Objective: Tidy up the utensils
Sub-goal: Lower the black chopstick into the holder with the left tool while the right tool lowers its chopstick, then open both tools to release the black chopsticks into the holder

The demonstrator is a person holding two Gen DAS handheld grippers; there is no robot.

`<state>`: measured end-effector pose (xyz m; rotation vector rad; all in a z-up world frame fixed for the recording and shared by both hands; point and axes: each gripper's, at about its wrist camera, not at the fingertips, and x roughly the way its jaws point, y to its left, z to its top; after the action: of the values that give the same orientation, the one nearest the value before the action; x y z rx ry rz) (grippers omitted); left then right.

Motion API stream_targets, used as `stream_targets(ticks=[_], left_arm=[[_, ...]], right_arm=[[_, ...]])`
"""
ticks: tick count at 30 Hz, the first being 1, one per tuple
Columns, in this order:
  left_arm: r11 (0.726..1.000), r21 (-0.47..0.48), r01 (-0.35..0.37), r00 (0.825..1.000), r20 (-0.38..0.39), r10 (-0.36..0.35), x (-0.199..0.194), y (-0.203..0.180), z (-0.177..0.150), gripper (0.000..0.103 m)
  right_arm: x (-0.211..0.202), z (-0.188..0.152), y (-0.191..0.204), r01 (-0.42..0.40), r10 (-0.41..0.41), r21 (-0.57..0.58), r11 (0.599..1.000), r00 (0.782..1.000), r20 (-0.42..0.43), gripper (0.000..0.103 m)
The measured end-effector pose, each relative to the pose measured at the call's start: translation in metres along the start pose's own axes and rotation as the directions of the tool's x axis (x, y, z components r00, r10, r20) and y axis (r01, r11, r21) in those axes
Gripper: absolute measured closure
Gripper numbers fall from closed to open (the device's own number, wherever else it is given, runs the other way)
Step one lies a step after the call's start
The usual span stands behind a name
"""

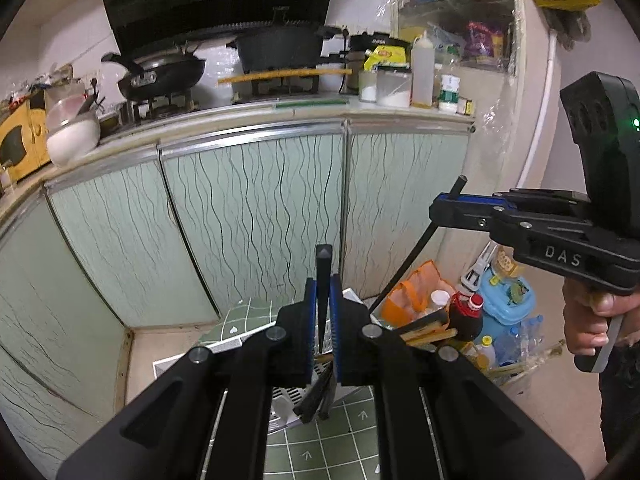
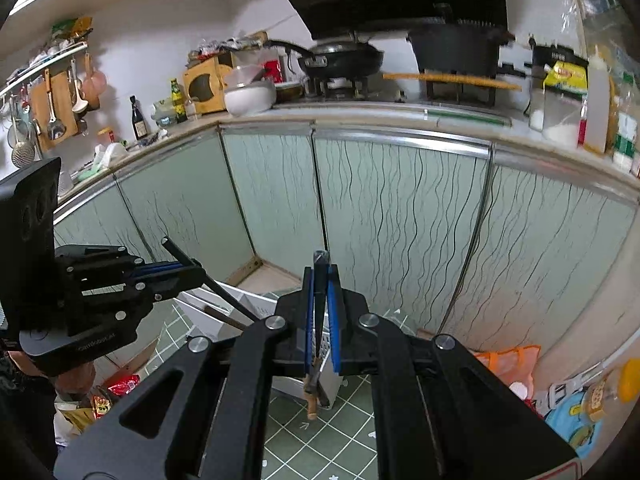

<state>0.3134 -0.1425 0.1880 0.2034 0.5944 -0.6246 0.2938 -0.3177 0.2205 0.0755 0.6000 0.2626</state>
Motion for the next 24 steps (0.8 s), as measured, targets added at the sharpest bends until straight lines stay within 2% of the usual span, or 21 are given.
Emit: stream_targets(ticks=[10, 11, 12, 13, 14, 15, 17, 19, 22, 24], left_arm=[[0.999, -0.018, 0.026, 0.999, -0.037, -0.027, 0.027, 0.005, -0.012, 0.095], [0.999, -0.023, 0.032, 0.999, -0.039, -0.033, 0.028, 0.006, -0.012, 0.091], [0.999, -0.027, 0.033, 0.998, -0.046, -0.034, 0.029, 0.006, -0.013, 0.069], [0.999, -0.028, 0.028, 0.998, -0.047, -0.029, 0.029, 0.006, -0.013, 0.03], [1.0, -0.026, 0.012, 1.0, -0.027, -0.013, 0.024, 0.005, -0.013, 0.012], [1.0, -0.019, -0.007, 1.0, 0.021, 0.007, 0.017, 0.005, -0.014, 0.005], [1.0, -0.011, 0.006, 0.998, 0.062, -0.006, 0.006, 0.005, -0.013, 0.005], [1.0, -0.019, 0.001, 0.998, 0.061, 0.0, 0.001, 0.007, -0.013, 0.004], [1.0, -0.009, -0.005, 0.999, 0.051, 0.006, -0.002, 0.008, -0.013, 0.004], [1.0, -0.012, -0.006, 0.999, 0.046, 0.006, -0.005, 0.009, -0.015, 0.004]], right_arm=[[0.032, -0.02, -0.008, -0.015, 0.016, 0.013, 1.0, 0.999, -0.051, 0.096], [0.034, -0.021, -0.009, -0.022, 0.023, 0.014, 1.0, 0.998, -0.056, 0.088], [0.035, -0.022, -0.011, -0.031, 0.033, 0.022, 0.999, 0.997, -0.064, 0.077], [0.035, -0.023, -0.011, -0.033, 0.034, 0.026, 0.999, 0.997, -0.063, 0.056], [0.033, -0.024, -0.012, -0.031, 0.033, 0.027, 0.999, 0.998, -0.056, 0.048], [0.031, -0.025, -0.012, -0.027, 0.028, 0.024, 0.999, 0.998, -0.049, 0.047], [0.026, -0.027, -0.014, -0.035, 0.036, 0.022, 0.999, 0.998, -0.042, 0.032], [0.02, -0.029, -0.015, -0.031, 0.031, 0.021, 0.999, 0.999, -0.031, 0.025], [0.011, -0.032, -0.015, -0.038, 0.038, 0.004, 0.999, 0.999, -0.019, 0.007], [0.005, -0.033, -0.011, -0.041, 0.041, -0.019, 0.999, 0.999, -0.005, 0.007]])
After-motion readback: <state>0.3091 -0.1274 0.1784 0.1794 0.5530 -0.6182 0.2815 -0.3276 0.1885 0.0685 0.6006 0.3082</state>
